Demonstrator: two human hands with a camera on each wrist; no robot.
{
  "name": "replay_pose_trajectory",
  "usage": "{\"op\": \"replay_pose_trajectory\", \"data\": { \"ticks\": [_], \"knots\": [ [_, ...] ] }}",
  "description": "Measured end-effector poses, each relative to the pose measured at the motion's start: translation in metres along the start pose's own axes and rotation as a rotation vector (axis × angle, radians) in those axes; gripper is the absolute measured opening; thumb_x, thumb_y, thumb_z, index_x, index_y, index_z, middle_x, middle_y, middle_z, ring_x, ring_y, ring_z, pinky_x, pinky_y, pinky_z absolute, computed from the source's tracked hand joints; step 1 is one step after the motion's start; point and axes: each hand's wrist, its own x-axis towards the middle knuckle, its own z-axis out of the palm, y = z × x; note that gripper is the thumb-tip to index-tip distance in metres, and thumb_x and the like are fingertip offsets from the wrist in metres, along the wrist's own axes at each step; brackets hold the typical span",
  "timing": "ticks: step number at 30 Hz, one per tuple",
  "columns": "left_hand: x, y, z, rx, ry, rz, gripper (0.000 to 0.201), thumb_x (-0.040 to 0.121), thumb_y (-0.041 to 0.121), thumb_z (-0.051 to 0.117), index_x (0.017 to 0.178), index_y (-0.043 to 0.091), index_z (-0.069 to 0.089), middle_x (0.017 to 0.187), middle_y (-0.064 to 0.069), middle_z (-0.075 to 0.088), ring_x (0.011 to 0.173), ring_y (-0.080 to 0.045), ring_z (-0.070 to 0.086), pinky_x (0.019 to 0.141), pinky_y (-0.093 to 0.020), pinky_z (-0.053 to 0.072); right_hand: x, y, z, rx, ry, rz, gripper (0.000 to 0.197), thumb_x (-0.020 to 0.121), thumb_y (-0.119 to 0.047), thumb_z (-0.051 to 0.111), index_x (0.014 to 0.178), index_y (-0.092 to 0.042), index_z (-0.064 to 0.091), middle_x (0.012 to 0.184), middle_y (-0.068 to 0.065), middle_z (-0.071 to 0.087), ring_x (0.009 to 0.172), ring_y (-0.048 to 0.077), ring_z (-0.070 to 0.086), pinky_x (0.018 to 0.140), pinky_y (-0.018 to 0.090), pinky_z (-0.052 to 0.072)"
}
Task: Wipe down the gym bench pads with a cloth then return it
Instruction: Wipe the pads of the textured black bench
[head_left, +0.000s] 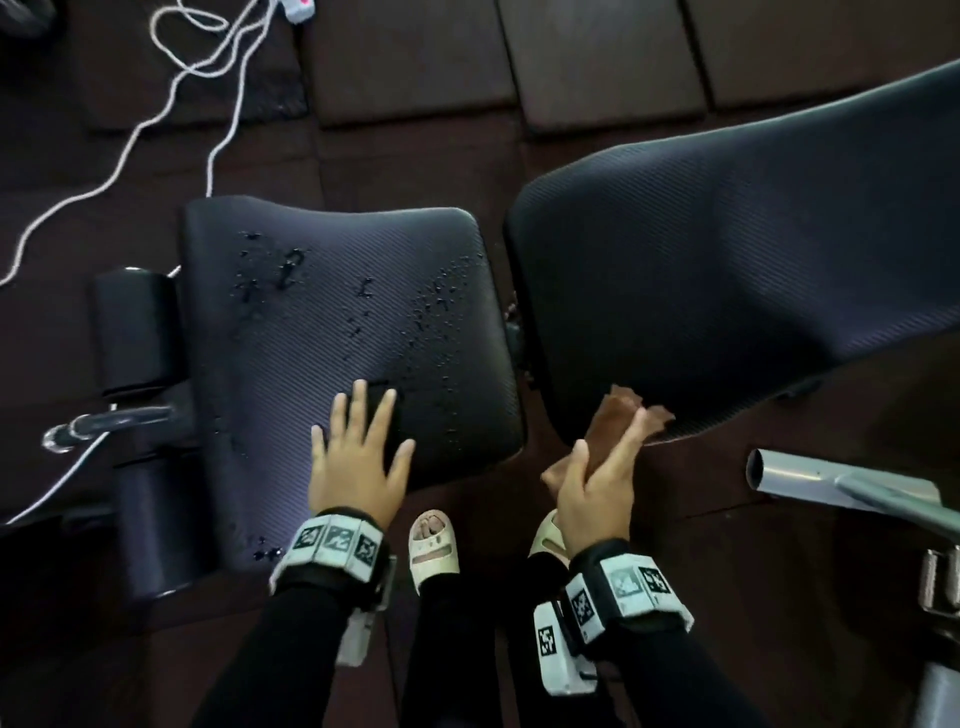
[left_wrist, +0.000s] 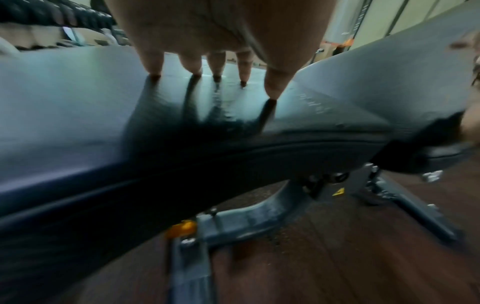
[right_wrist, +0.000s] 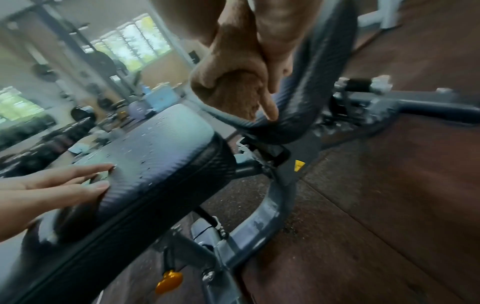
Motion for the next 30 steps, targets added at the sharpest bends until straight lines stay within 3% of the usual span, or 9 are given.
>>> {"op": "replay_pose_trajectory", "data": {
  "ticks": [2,4,7,10,14,18,24,27,30],
  "knots": [
    [-0.007,-0.029,-0.002,0.022,0.011,-0.071,0.066,0.094,0.052,0.038,0.149,0.036,0.008,0.16,0.005,-0.003,0.146,-0.017,-0.006,0.115,-0.057,0.001,-0.001,-0.017,0.018,-0.015,-0.091,-0.1,0.073,0.093,-0.008,0.049,0.148,-0.019,0.003,0.152,0.007,0.013,0.132,0.0,0.024,0.096,-0.003,0.027],
    [-0.013,-0.052,-0.003,0.037,0.031,-0.189,0.067,0.09,0.062,0.033,0.147,0.044,0.003,0.158,0.012,-0.011,0.146,-0.017,-0.012,0.11,-0.063,0.0,0.004,-0.029,0.039,-0.091,-0.197,-0.19,0.07,0.093,-0.007,0.048,0.147,-0.015,0.004,0.154,0.01,0.01,0.142,0.018,0.016,0.114,0.018,0.018],
    [-0.018,-0.071,0.0,-0.056,0.0,-0.282,0.069,0.081,0.076,0.021,0.138,0.059,-0.012,0.149,0.026,-0.028,0.142,-0.016,-0.024,0.105,-0.07,-0.001,0.016,-0.034,0.067,-0.261,-0.404,-0.146,0.069,0.095,-0.014,0.046,0.149,-0.011,0.003,0.154,0.021,0.007,0.143,0.032,0.011,0.117,0.041,0.017],
    [-0.019,-0.069,0.007,-0.085,0.029,-0.309,0.066,0.082,0.075,0.021,0.135,0.061,-0.016,0.149,0.025,-0.032,0.137,-0.015,-0.034,0.103,-0.072,-0.006,0.02,-0.028,0.082,-0.559,-0.443,-0.225,0.068,0.096,-0.028,0.043,0.15,-0.022,0.002,0.156,0.02,-0.005,0.144,0.03,-0.001,0.117,0.042,0.004],
    [-0.019,-0.063,0.011,-0.098,0.087,-0.323,0.067,0.082,0.074,0.02,0.141,0.058,-0.01,0.154,0.019,-0.023,0.141,-0.021,-0.027,0.101,-0.073,-0.004,0.024,-0.023,0.086,-0.583,-0.45,-0.253,0.062,0.097,-0.04,0.031,0.149,-0.032,-0.004,0.156,0.009,-0.016,0.145,0.022,-0.009,0.116,0.039,-0.003],
    [-0.017,-0.07,0.014,-0.108,0.022,-0.307,0.068,0.082,0.075,0.017,0.137,0.058,-0.019,0.149,0.019,-0.034,0.136,-0.02,-0.037,0.1,-0.073,-0.008,0.041,-0.038,0.102,-0.659,-0.455,-0.298,0.059,0.098,-0.041,0.027,0.149,-0.034,-0.003,0.156,0.008,-0.017,0.144,0.022,-0.012,0.116,0.042,-0.006],
    [-0.009,-0.076,0.013,-0.172,-0.124,-0.314,0.061,0.086,0.068,0.016,0.125,0.065,-0.031,0.137,0.022,-0.05,0.118,-0.015,-0.057,0.091,-0.065,-0.026,0.022,-0.069,0.149,-0.802,-0.612,-0.582,0.059,0.098,-0.039,0.029,0.149,-0.032,-0.002,0.156,0.009,-0.016,0.144,0.023,-0.012,0.114,0.042,-0.01],
    [-0.008,-0.076,0.009,-0.2,-0.171,-0.319,0.055,0.092,0.06,0.014,0.12,0.069,-0.033,0.134,0.025,-0.052,0.113,-0.013,-0.06,0.094,-0.068,-0.023,-0.016,-0.049,0.135,-0.78,-0.723,-0.771,0.056,0.098,-0.038,0.029,0.148,-0.035,0.003,0.157,0.005,-0.008,0.144,0.019,-0.009,0.117,0.04,-0.004],
    [-0.01,-0.074,0.004,-0.207,-0.196,-0.304,0.055,0.092,0.058,0.014,0.118,0.07,-0.033,0.132,0.025,-0.053,0.111,-0.013,-0.06,0.092,-0.065,-0.026,-0.034,-0.019,0.1,-0.812,-0.774,-0.847,0.055,0.097,-0.038,0.029,0.149,-0.033,0.013,0.157,0.006,0.008,0.145,0.022,0.007,0.117,0.036,0.006]
  ]
}}
